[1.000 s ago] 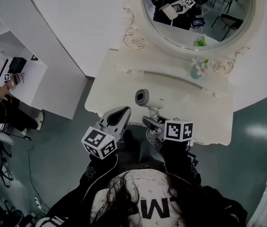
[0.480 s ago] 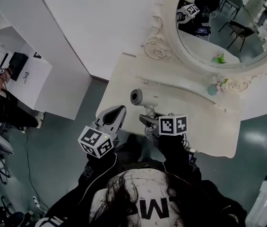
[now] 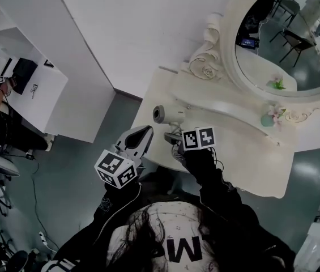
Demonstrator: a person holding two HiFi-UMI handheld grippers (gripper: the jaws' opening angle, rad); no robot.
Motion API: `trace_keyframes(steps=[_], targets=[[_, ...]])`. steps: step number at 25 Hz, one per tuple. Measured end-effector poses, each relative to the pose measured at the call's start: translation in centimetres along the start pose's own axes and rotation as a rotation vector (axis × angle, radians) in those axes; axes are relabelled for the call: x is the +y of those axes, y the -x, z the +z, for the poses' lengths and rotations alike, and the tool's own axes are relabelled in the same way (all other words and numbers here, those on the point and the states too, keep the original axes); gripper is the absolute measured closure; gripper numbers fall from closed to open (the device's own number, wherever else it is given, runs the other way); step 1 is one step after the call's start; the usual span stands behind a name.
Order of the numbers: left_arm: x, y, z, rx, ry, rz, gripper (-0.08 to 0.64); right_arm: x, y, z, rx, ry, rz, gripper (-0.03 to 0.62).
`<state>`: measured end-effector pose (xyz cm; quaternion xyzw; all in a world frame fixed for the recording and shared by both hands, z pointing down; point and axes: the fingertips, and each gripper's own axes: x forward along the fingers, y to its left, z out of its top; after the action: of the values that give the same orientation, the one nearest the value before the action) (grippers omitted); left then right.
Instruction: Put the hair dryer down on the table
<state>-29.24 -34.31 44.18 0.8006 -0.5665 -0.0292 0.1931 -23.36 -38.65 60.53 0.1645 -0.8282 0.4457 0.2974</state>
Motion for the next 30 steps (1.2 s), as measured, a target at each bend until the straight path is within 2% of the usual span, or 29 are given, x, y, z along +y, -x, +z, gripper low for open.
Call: trace_keyframes(steps=[8, 18, 30], targets=[[2.1, -0.4, -0.2, 0.025, 0.013, 0.001, 0.56, -3.0, -4.1, -0.2, 0.101, 0.05, -0.105, 0.336], [2.8, -1.5, -0.7, 0.055, 0.02, -0.023, 0.559, -5.9, -5.0, 0.1, 0.193, 0.427, -0.329, 0.336], [2.9, -1.2, -0.9, 0.069, 0.016, -0.008, 0.559, -7.6, -5.7, 1.0, 0.151, 0.515, -0.35, 0.337]])
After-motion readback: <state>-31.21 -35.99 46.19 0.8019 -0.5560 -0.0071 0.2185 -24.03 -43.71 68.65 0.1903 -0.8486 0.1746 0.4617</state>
